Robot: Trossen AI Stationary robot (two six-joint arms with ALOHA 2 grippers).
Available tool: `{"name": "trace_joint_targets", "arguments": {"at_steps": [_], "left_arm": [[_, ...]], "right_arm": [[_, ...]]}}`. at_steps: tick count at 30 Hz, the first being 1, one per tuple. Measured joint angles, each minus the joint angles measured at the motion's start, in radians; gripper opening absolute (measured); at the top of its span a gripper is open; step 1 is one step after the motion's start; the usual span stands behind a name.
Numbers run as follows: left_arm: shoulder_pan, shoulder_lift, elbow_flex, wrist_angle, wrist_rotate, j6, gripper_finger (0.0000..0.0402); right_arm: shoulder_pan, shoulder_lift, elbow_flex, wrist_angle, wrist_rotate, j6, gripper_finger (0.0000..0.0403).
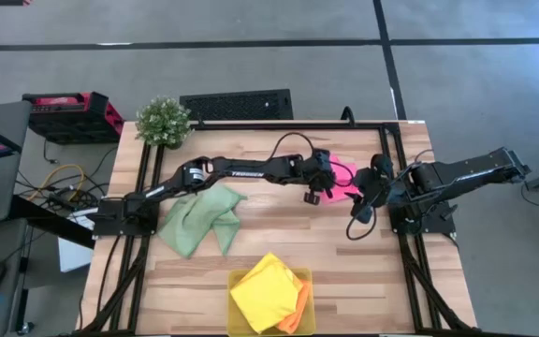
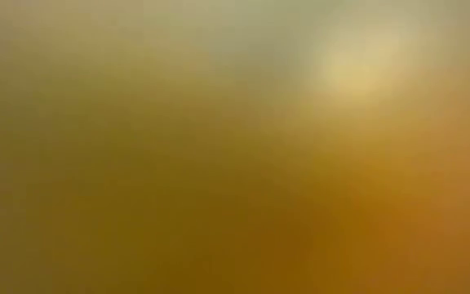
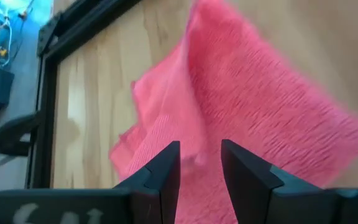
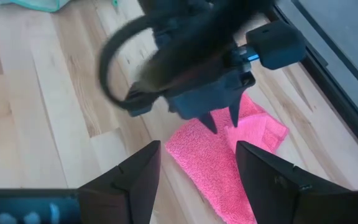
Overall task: Fold microfiber towels
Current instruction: Fold the pink microfiber cloth
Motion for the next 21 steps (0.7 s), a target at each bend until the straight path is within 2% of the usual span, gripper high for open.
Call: {"name": "trace_joint_targets", "arguments": {"at_steps": [9, 21], "left_arm": [[0.021, 0.001, -0.068, 0.07, -0.002, 0.013, 0.0109], [0.027, 0.002, -0.069, 0.184, -0.002, 0.073, 0.0109]], "right_arm": [[0.0, 0.0, 0.0, 0.0, 0.0, 0.0, 0.0233], [0.0, 0.0, 0.0, 0.0, 0.0, 0.0, 0.0233]]}}
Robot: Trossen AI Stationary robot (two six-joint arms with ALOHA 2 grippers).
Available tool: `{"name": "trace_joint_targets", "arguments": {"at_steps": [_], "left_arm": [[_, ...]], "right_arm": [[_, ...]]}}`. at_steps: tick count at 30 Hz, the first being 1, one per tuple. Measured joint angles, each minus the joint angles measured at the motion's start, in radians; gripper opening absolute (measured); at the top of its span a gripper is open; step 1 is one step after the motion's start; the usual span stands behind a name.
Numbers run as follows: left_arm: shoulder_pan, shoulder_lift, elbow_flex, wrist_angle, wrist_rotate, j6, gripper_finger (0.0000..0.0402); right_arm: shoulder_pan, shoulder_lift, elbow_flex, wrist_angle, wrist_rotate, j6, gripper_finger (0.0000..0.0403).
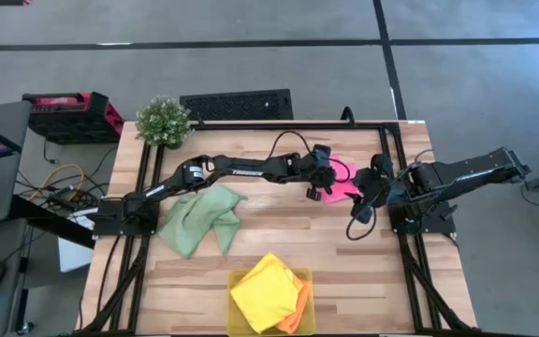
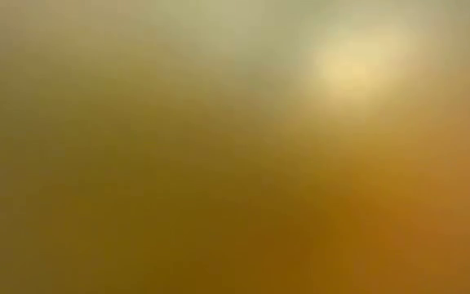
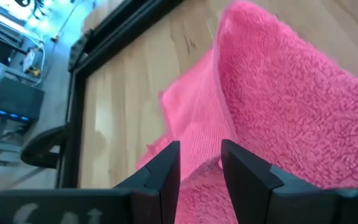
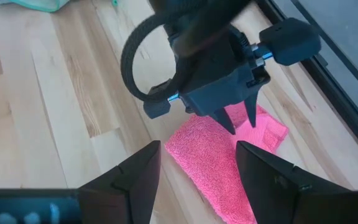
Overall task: Fold microfiber towels
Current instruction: Fold the pink microfiber cloth
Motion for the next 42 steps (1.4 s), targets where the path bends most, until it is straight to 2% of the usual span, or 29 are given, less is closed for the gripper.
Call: {"name": "trace_joint_targets", "arguments": {"at_steps": [4, 8, 12, 19, 26, 37, 42], "left_arm": [[-0.003, -0.002, 0.006, -0.035, -0.022, -0.01, 0.0109], [-0.022, -0.005, 0.027, -0.166, -0.02, 0.078, 0.0109], [-0.036, -0.003, 0.027, -0.189, -0.015, 0.128, 0.0109], [-0.029, 0.032, 0.028, -0.063, -0.069, 0.164, 0.0109], [-0.032, 0.063, 0.026, -0.022, -0.156, 0.239, 0.0109], [-0.018, 0.065, 0.024, 0.165, -0.171, 0.305, 0.0109], [0.008, 0.065, 0.024, 0.192, -0.161, 0.26, 0.0109]], "right_arm": [[0.0, 0.0, 0.0, 0.0, 0.0, 0.0, 0.0233], [0.0, 0.0, 0.0, 0.0, 0.0, 0.0, 0.0233], [0.0, 0.0, 0.0, 0.0, 0.0, 0.0, 0.0233], [0.0, 0.0, 0.0, 0.0, -0.001, 0.0, 0.0233], [0.0, 0.0, 0.0, -0.001, -0.001, 0.0, 0.0233], [0.0, 0.0, 0.0, -0.001, -0.001, 0.0, 0.0233], [0.0, 0.0, 0.0, 0.0, -0.001, 0.0, 0.0233]]}}
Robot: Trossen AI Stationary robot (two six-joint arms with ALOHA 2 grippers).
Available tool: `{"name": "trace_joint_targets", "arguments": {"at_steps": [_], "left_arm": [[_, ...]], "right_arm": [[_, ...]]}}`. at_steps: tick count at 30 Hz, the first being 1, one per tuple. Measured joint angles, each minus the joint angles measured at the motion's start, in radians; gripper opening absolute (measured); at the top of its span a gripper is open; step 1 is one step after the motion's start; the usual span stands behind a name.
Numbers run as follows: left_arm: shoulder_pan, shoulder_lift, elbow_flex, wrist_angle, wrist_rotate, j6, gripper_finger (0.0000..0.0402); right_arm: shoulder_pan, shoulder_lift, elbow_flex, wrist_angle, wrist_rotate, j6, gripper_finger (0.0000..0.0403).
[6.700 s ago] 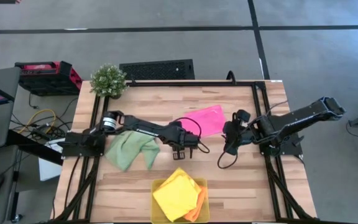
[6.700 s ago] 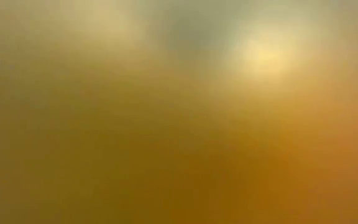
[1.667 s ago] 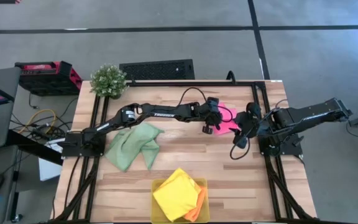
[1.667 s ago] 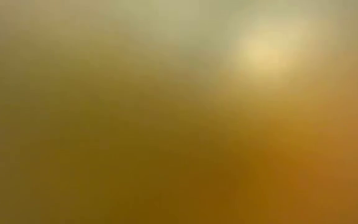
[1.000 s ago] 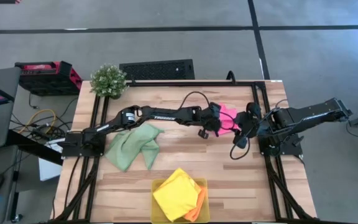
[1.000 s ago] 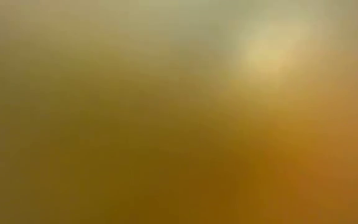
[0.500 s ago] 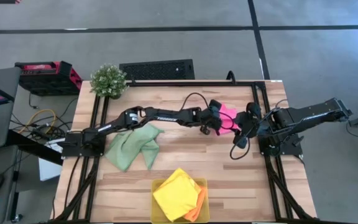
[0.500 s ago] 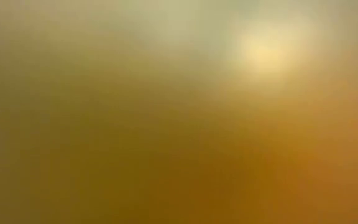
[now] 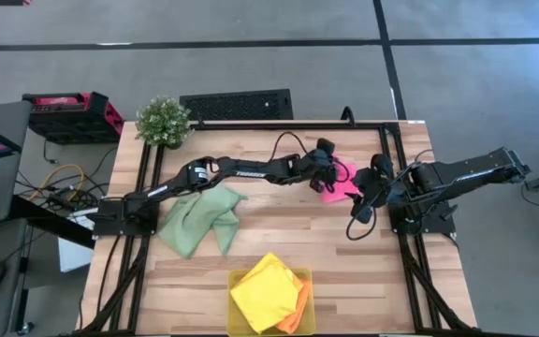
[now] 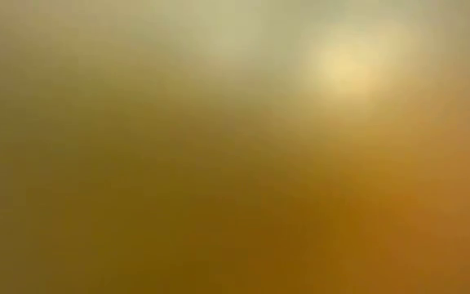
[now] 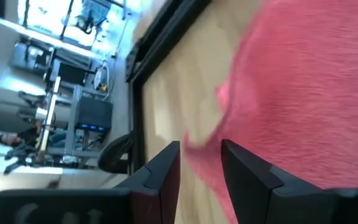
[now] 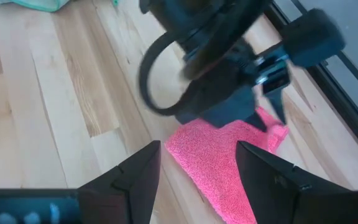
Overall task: Fold microfiber towels
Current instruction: Fold the pink microfiber cloth, then put the pink microfiber cloth into the yellow bin
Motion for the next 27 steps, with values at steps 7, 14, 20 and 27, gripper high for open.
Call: {"name": "trace_joint_targets", "arguments": {"at_steps": [7, 14, 20, 27], "left_arm": [[0.02, -0.006, 0.003, 0.098, -0.077, -0.137, 0.0109], [-0.023, -0.054, 0.062, -0.312, -0.123, -0.03, 0.0109], [-0.062, -0.074, 0.078, -0.613, 0.144, -0.101, 0.0109], [-0.08, -0.041, 0.067, -0.593, 0.179, -0.044, 0.0109]], "right_arm": [[0.0, 0.0, 0.0, 0.0, 0.0, 0.008, 0.0233], [0.0, 0.0, 0.0, 0.0, 0.0, 0.026, 0.0233], [0.0, 0.0, 0.0, 0.0, 0.0, 0.026, 0.0233], [0.0, 0.0, 0.0, -0.001, -0.003, 0.026, 0.0233]]}}
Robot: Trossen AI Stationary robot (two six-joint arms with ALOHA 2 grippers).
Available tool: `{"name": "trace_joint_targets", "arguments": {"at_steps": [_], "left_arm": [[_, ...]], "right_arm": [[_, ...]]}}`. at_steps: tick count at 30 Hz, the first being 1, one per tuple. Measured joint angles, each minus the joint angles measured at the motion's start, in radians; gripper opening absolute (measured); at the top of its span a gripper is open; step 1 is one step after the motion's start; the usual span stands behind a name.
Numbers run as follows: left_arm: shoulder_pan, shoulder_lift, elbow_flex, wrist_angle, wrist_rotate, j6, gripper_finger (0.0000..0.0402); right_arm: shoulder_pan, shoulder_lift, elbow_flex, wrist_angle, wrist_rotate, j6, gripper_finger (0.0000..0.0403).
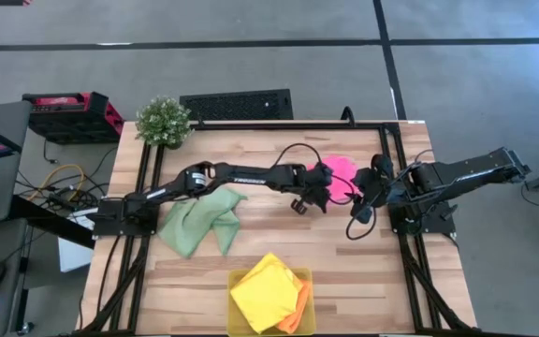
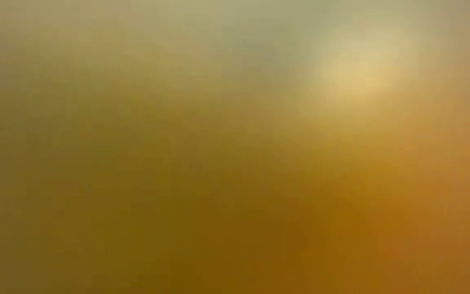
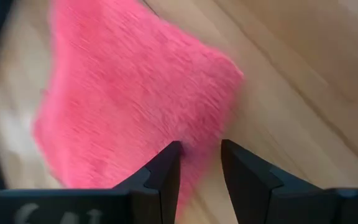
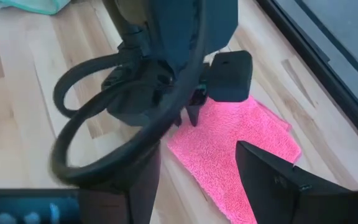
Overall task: Fold microfiber towels
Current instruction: Put the pink microfiber cloth into the yellow bin
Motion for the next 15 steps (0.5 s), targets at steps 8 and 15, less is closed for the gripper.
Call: {"name": "trace_joint_targets", "arguments": {"at_steps": [8, 15], "left_arm": [[-0.002, 0.031, 0.003, 0.095, -0.042, 0.059, 0.0109], [-0.014, 0.048, 0.006, 0.075, -0.132, 0.064, 0.006]], "right_arm": [[0.0, 0.0, 0.0, 0.001, -0.008, 0.0, 0.0233], [0.0, 0.0, 0.0, 0.0, -0.023, 0.001, 0.0233]]}}
